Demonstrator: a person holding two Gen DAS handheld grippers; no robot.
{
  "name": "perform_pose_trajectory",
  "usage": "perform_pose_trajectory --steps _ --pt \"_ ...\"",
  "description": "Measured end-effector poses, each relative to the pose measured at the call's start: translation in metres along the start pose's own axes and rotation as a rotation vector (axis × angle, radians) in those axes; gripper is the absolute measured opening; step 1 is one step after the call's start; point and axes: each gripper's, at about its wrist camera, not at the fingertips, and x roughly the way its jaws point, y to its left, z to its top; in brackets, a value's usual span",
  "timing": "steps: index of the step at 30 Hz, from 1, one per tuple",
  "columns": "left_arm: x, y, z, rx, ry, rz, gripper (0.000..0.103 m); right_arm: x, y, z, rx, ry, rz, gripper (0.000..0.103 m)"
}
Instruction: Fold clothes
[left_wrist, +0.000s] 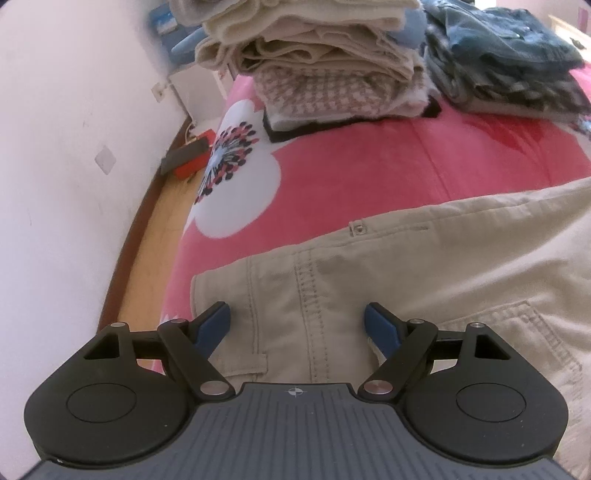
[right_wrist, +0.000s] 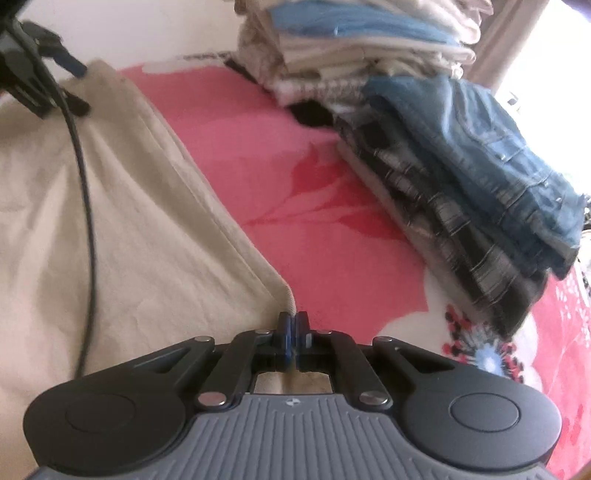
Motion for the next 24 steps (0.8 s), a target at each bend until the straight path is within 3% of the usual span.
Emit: perform_pose_trajectory --steps 3,7,8,11,16,19,22,24 --pt "0.001 0.0 -0.002 -0.005 -0.006 -0.001 0.083 0.009 -0.004 -0.007 0.11 -0.021 -0.023 0.005" --pt "0.001 -0.003 -0.003 -0.006 -0.01 0.01 0.083 -0.007 -0.055 -0.032 0.632 -0.121 0.006 0.013" --pt "0.002 -0.003 -0.003 -0.009 -0.008 0.013 0.083 -0.016 -0.068 -0.044 0.745 -0.156 -0.006 0.017" --pt "0.002 -0.006 0.001 0.008 0.002 0.029 0.084 -0.053 -0.095 -0.081 1.011 -0.257 -0.022 0.017" --pt "-0.004 -0.015 0.012 0.068 -0.003 0.071 0.082 -0.157 -0.095 -0.142 1.11 -0.353 -0.01 0.018" --pt "-0.021 -0.018 0.025 0.042 -0.047 0.09 0.079 -0.225 -0.095 -0.185 1.128 -0.389 -0.101 0.025" --pt "-0.046 -0.03 0.04 0.013 -0.12 0.063 0.079 -0.262 -0.124 -0.226 1.168 -0.312 -0.257 0.036" --pt "-0.06 -0.052 0.048 0.027 -0.156 0.009 0.079 -0.262 -0.153 -0.246 1.223 -0.159 -0.307 0.039"
